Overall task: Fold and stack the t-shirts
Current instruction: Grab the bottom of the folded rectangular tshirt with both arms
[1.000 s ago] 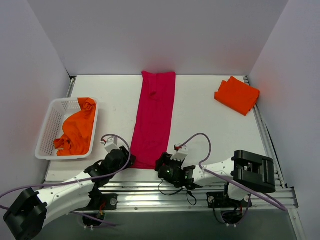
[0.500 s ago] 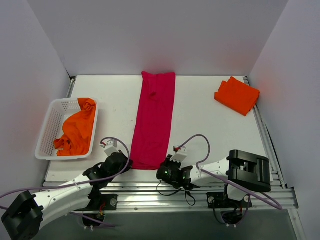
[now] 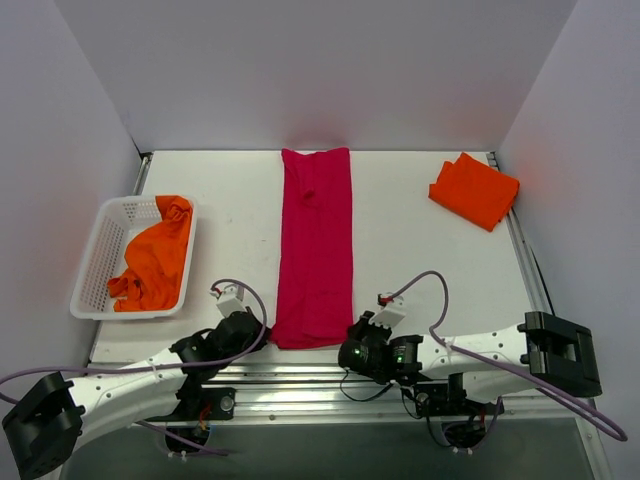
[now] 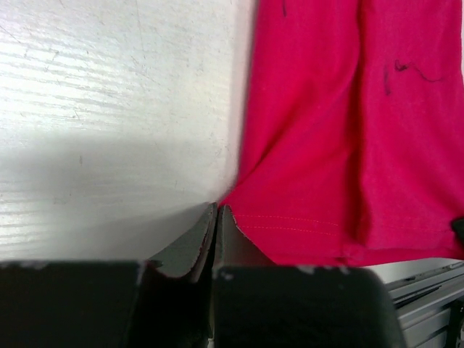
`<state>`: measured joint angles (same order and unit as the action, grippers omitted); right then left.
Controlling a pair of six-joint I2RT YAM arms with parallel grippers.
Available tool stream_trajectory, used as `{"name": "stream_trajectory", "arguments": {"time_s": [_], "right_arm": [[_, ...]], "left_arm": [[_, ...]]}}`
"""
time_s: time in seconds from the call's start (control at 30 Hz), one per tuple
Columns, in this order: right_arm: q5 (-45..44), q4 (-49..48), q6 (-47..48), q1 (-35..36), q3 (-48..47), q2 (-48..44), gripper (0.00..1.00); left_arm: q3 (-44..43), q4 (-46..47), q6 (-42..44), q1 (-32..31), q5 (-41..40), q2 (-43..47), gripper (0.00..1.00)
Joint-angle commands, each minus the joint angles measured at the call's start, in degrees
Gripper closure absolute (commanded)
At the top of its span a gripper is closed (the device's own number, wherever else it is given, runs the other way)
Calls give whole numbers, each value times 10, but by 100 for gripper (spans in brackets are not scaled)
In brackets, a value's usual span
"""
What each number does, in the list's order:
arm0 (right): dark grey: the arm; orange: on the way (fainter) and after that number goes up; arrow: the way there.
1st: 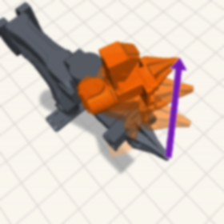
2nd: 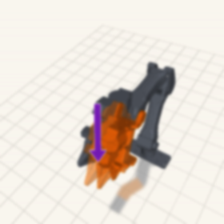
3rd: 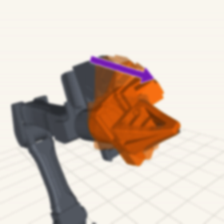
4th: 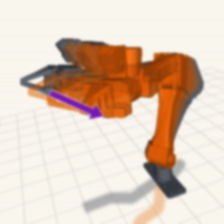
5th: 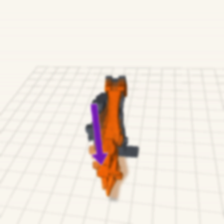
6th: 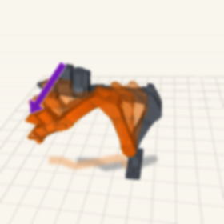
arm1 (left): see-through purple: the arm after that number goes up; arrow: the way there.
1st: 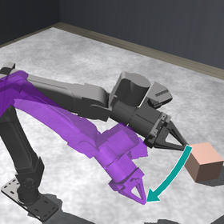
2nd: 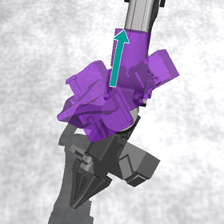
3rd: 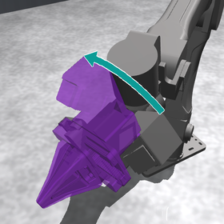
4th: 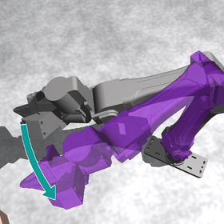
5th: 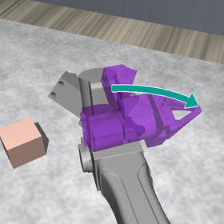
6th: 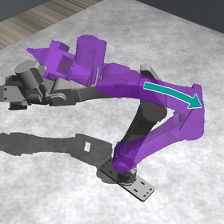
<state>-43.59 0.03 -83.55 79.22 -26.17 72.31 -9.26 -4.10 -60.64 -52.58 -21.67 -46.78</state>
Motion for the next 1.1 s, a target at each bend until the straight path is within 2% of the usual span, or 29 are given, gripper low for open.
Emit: {"name": "stream_trajectory", "arguments": {"time_s": [0.0,0.03,0.07,0.13,0.17,0.3,0.4,0.57,0.73,0.83,0.93,0.97,1.0,1.07], "right_arm": [[-52,86,-37,5,17,-37,100],[-53,88,-39,5,20,-40,100],[-54,89,-40,5,22,-42,100],[-54,88,-40,5,23,-41,100],[-54,88,-39,6,22,-38,100],[-53,74,-32,6,17,-17,100],[-53,68,-29,6,12,-3,100],[-54,61,-25,5,10,5,100],[-57,59,-23,5,10,9,100],[-59,63,-25,5,10,11,100],[-60,69,-28,5,11,5,100],[-61,71,-28,5,13,0,100],[-62,76,-30,4,13,-2,100],[-63,81,-32,6,15,-11,100]], "left_arm": [[-20,-21,4,-16,-20,7,97],[-23,-23,5,-21,-21,6,94],[-23,-26,6,-21,-21,5,79],[-24,-21,10,-23,-18,3,65],[-25,-18,11,-24,-17,2,52],[-29,-3,14,-31,-9,2,39],[-33,4,17,-41,-10,-1,38],[-38,36,18,-56,-4,-24,38],[-43,118,5,-88,8,-86,40],[-53,133,-5,-109,-1,-126,42],[-61,143,-21,-136,-14,-153,57],[-63,143,-24,-147,-17,-157,73],[-64,142,-27,-152,-21,-161,83],[-65,131,-39,-163,-35,-161,95]]}}
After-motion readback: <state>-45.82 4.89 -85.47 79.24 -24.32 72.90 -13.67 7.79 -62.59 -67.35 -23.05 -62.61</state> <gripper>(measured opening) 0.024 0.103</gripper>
